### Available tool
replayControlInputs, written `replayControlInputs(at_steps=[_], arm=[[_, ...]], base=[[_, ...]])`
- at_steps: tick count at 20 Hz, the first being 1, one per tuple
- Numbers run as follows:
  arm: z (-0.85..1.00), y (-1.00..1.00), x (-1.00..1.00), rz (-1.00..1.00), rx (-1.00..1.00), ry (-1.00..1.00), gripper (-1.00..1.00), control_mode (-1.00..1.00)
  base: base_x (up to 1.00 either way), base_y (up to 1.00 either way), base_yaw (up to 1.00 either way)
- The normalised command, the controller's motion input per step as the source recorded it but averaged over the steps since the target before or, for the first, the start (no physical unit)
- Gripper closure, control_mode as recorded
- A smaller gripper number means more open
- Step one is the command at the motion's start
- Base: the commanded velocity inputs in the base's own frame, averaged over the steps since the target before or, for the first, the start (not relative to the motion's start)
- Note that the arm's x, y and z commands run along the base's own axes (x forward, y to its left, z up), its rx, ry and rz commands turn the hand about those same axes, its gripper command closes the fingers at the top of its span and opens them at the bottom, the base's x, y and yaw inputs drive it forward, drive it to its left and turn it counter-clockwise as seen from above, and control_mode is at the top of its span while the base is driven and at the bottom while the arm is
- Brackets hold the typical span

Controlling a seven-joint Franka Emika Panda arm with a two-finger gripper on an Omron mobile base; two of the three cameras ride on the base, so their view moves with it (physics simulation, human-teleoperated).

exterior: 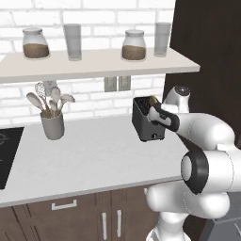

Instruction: Start the toaster. Once the lever pops up, take the bread to the plate on the dining counter.

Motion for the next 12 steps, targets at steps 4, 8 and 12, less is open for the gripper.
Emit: replayControlInputs(at_steps=[4, 8, 12], arm=[[0.00, 0.01, 0.22, 0.00, 0.00, 0.00, 1.00, -1.00], [-0.19, 0.00, 0.15, 0.00, 0.00, 0.00, 1.00, -1.00], [-0.27, 0.00, 0.21, 0.00, 0.00, 0.00, 1.00, -1.00]], base=[[0.00, 0.00, 0.00], [0.00, 0.00, 0.00], [0.00, 0.00, 0.00]])
